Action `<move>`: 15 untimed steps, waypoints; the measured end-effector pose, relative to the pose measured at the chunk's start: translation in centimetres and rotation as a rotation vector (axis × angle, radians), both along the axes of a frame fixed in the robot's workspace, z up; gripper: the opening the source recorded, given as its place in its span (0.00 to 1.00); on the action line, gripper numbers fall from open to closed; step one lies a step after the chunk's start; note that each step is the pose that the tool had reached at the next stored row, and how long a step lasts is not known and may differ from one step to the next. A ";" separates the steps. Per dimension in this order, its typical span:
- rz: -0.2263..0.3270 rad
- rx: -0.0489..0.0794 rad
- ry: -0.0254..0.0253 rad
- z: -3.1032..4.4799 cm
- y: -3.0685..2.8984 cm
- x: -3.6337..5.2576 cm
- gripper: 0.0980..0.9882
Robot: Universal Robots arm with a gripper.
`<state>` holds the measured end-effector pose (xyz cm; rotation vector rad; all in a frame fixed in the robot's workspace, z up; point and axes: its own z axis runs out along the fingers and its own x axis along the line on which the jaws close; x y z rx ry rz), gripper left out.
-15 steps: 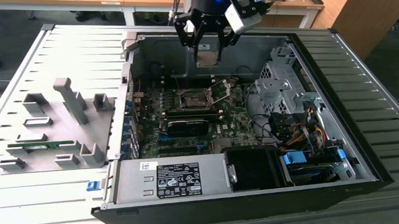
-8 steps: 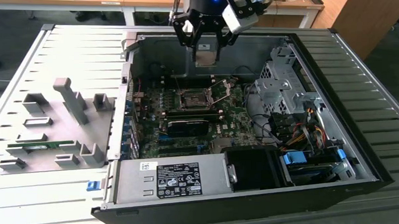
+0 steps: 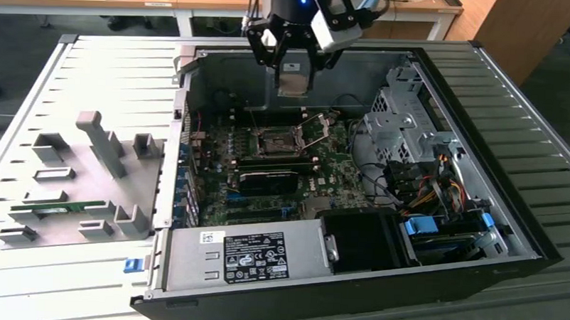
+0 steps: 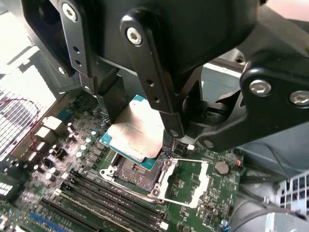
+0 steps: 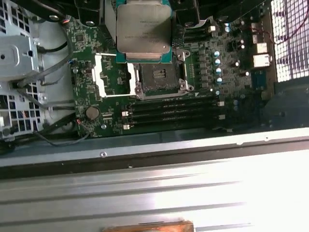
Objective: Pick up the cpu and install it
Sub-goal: 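Place the cpu into insertion slot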
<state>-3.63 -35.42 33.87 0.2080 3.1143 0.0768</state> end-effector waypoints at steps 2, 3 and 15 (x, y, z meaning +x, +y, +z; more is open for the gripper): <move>-0.025 0.000 0.0000 -0.07 0.00 0.00 0.50; -0.039 0.000 0.0000 -0.10 0.00 0.00 0.50; -0.202 0.000 0.0000 -0.29 0.01 0.00 0.50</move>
